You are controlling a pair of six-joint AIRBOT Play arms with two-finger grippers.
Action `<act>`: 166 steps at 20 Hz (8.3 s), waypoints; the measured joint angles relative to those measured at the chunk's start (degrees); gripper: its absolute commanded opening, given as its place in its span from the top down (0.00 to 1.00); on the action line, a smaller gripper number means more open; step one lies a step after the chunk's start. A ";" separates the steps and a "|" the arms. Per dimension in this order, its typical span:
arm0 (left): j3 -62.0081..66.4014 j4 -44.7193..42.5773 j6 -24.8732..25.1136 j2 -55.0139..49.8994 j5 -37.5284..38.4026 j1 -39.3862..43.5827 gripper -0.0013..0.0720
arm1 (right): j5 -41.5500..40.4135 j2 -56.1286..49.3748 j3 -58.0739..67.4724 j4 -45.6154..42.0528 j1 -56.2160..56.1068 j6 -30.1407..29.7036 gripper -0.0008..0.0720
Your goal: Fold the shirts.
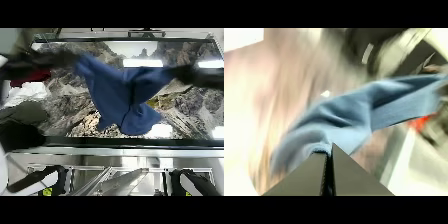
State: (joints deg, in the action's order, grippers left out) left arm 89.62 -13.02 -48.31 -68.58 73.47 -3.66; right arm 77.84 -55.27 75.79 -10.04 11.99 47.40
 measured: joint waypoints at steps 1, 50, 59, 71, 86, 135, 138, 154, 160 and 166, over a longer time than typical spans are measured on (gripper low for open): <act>4.42 1.95 0.44 3.58 -0.20 -1.01 0.96 | -1.27 3.34 4.90 0.15 1.90 0.15 0.96; -49.77 -40.33 -30.40 -4.33 9.49 2.71 0.04 | -2.40 -64.54 30.12 -40.92 -0.57 15.47 0.14; -61.20 -33.38 -29.64 -1.95 -3.56 10.36 0.41 | -3.76 -66.64 30.14 -36.74 -3.93 14.47 0.57; -46.97 -41.22 -26.73 -1.88 -0.11 1.75 0.03 | -4.46 -66.82 30.16 -26.18 -2.60 13.49 0.96; -60.11 -33.77 -27.21 -1.86 -11.74 12.79 0.97 | -4.22 -66.79 30.16 -24.98 -0.66 13.53 0.97; -25.27 -32.63 -22.53 -28.68 -3.08 10.03 0.98 | -8.44 -21.00 -21.99 -41.99 1.22 0.81 0.31; -21.53 -33.22 -22.34 -29.05 3.45 9.51 0.98 | -9.60 -22.23 -21.97 -46.12 -3.23 -0.09 0.09; -18.64 -34.07 -21.90 -29.27 11.23 9.03 0.98 | -14.93 -25.73 -19.19 -61.09 -12.11 13.68 0.97; -18.64 -37.59 -21.68 -29.27 14.32 5.25 0.98 | -14.40 -20.57 -18.38 -60.13 1.68 20.26 0.97; -18.64 -38.23 -20.79 -29.27 17.68 0.76 0.98 | -9.86 -24.46 -20.65 -52.22 15.87 21.88 0.81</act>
State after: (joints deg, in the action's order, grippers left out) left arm 70.98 -51.24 -69.10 -97.84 91.15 -2.90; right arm 67.99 -79.72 55.13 -62.26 27.86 69.28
